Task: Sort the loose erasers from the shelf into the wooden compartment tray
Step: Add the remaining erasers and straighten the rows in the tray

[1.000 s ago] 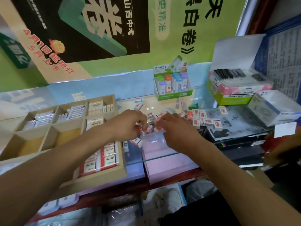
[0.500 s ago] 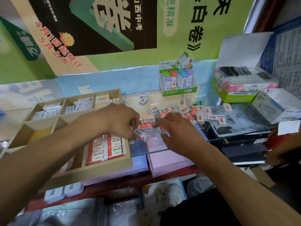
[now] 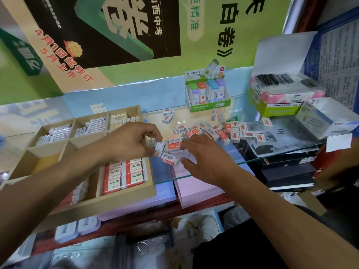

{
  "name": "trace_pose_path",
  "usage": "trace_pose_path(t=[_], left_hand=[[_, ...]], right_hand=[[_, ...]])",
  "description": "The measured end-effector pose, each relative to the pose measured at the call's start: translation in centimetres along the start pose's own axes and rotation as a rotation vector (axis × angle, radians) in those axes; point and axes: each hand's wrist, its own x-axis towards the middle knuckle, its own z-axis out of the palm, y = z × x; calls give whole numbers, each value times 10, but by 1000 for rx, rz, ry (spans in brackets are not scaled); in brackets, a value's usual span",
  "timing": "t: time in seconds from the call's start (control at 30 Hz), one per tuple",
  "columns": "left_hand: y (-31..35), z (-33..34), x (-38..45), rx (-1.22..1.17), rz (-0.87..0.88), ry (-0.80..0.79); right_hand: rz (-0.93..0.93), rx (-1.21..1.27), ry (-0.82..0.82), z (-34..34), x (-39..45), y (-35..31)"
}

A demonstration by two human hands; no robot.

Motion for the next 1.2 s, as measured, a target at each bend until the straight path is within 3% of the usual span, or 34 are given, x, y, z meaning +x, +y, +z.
trace_pose_path(t=[0.1,0.3,0.53,0.67,1.03,1.2], left_hand=[[-1,6,1,25,-18,45],[1,15,12,349,19,22],[13,21,14,208,98,62],[21,35,21,240,117,-1],[22,36,24,251,75,45],[19,22,20,407,3,-89]], right_hand=[[-21,-24,-20,3,0,-4],[17,-102,-45,0,0,-1],[72,-97,-9,0,1,5],[119,-97,-15,-1,2,6],[126,-86,-14,-4,0,14],[131,-67,-23,-5,-1,13]])
